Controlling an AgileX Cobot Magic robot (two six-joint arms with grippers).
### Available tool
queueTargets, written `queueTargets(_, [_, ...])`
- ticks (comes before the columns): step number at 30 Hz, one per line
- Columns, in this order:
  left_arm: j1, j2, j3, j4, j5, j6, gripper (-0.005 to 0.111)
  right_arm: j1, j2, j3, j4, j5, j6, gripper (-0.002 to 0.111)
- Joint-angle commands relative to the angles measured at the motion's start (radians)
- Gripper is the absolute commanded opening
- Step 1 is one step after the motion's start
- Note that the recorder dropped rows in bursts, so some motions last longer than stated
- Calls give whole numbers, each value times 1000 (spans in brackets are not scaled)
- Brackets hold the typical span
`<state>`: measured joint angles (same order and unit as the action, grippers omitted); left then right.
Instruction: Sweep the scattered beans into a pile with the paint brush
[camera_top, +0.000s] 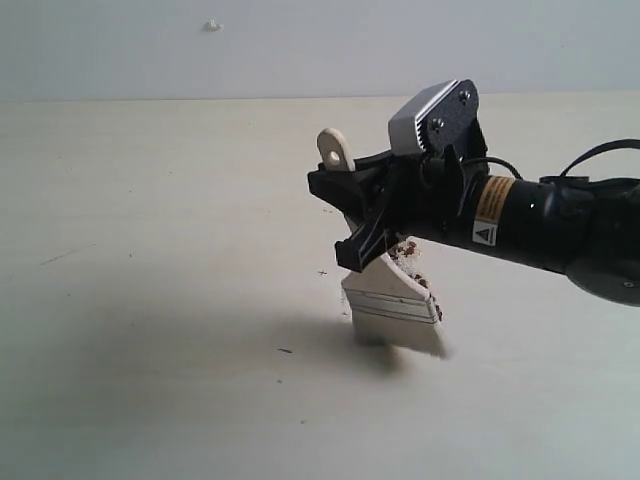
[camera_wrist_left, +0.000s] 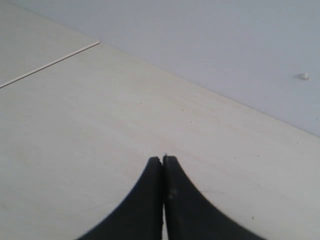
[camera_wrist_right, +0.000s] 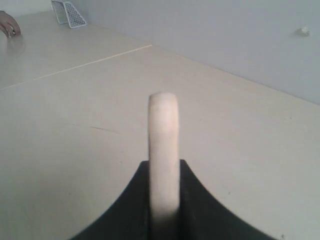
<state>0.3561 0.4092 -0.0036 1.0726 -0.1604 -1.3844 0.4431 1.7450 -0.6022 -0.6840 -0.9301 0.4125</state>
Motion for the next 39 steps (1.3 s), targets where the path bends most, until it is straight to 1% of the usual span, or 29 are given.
queueTargets(1, [4, -2, 4, -7, 2, 2, 0, -4, -109, 6, -55, 83, 76, 0])
queueTargets(5, [4, -2, 4, -7, 2, 2, 0, -4, -201, 8, -136, 151, 154, 0])
queueTargets(7, [4, -2, 4, -7, 2, 2, 0, -4, -249, 28, -140, 158, 168, 0])
queueTargets(9, [4, -2, 4, -7, 2, 2, 0, -4, -298, 59, -115, 161, 137, 0])
queueTargets(11, [4, -2, 4, -7, 2, 2, 0, -4, -341, 99, -24, 168, 75, 0])
queueTargets(12, [4, -2, 4, -7, 2, 2, 0, -4, -366, 127, 52, 167, 34, 0])
queueTargets(16, [4, -2, 4, -7, 2, 2, 0, -4, -459, 252, 429, 141, -104, 0])
queueTargets(19, [4, -2, 4, -7, 2, 2, 0, -4, -508, 339, 715, 135, -157, 0])
queueTargets(21, [4, -2, 4, -7, 2, 2, 0, -4, -523, 389, 866, 123, -193, 0])
queueTargets(22, [4, -2, 4, -7, 2, 2, 0, -4, -523, 409, 914, 93, -230, 0])
queueTargets(24, [4, -2, 4, -7, 2, 2, 0, -4, -523, 438, 940, 4, -273, 0])
queueTargets(26, [4, -2, 4, -7, 2, 2, 0, -4, -523, 445, 940, -60, -321, 0])
queueTargets(27, [4, -2, 4, -7, 2, 2, 0, -4, -521, 437, 938, -129, -401, 0])
queueTargets(28, [4, -2, 4, -7, 2, 2, 0, -4, -516, 399, 938, -128, -479, 0])
queueTargets(29, [4, -2, 4, -7, 2, 2, 0, -8, -507, 368, 938, -104, -516, 0])
queueTargets(30, [4, -2, 4, -7, 2, 2, 0, -35, -484, 305, 897, -31, -543, 0])
queueTargets(31, [4, -2, 4, -7, 2, 2, 0, -57, -467, 270, 853, 0, -541, 0])
queueTargets(32, [4, -2, 4, -7, 2, 2, 0, -105, -427, 213, 765, 36, -535, 0])
queueTargets(35, [4, -2, 4, -7, 2, 2, 0, -198, -351, 130, 622, 79, -444, 0])
queueTargets(36, [4, -2, 4, -7, 2, 2, 0, -236, -321, 102, 526, 89, -384, 0])
queueTargets(37, [4, -2, 4, -7, 2, 2, 0, -312, -268, 56, 294, 89, -251, 0])
queueTargets(39, [4, -2, 4, -7, 2, 2, 0, -393, -195, -17, 14, 55, -49, 0])
